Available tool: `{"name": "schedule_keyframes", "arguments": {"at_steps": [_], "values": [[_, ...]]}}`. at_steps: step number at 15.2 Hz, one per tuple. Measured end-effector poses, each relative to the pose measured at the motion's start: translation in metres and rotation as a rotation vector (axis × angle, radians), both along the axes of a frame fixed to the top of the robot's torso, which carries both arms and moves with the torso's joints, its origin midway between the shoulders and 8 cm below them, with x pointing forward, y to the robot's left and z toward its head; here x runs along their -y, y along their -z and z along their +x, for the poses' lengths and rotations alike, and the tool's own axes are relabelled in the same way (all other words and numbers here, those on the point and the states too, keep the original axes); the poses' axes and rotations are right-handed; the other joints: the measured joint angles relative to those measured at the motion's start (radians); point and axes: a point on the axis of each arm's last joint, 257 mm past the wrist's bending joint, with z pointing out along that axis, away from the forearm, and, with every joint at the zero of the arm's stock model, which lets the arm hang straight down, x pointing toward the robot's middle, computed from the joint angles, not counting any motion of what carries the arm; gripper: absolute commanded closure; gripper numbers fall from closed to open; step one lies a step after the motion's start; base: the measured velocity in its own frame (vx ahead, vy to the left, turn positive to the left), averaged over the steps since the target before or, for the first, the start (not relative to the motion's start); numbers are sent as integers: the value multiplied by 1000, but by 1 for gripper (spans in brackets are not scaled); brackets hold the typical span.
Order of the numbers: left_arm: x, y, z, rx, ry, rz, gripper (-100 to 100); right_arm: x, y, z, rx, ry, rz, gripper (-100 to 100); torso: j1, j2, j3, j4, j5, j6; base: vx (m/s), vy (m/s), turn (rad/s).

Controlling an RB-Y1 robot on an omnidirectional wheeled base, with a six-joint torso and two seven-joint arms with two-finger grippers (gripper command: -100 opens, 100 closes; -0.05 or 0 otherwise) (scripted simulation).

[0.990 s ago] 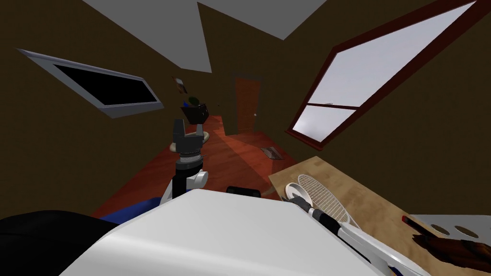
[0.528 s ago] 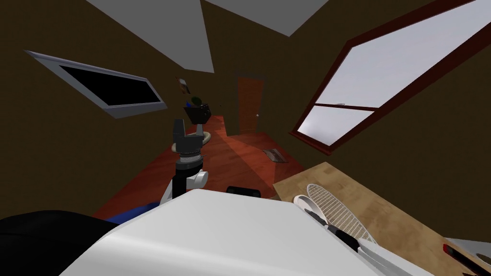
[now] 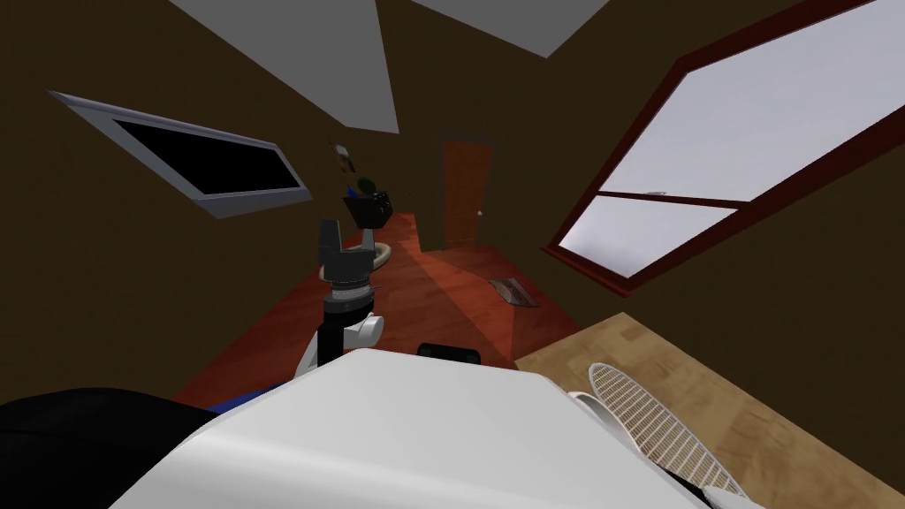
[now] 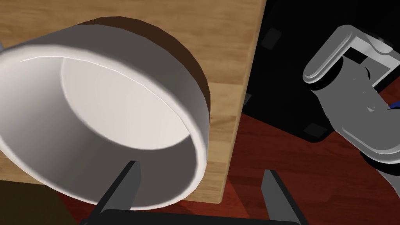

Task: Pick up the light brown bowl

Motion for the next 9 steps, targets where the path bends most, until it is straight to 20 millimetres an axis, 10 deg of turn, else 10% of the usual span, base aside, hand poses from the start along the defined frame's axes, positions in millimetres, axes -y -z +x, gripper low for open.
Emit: {"name": "schedule_keyframes", "arguments": {"at_steps": [8, 9], "values": [[0, 0, 0, 0, 0, 0, 0, 0, 24, -7, 15, 40, 6, -100, -4, 11, 7, 3, -1, 0, -22, -5, 74], [0, 0, 0, 0, 0, 0, 0, 0, 24, -7, 15, 40, 6, 100, -4, 11, 7, 3, -1, 0, 0, 0, 0]]}}
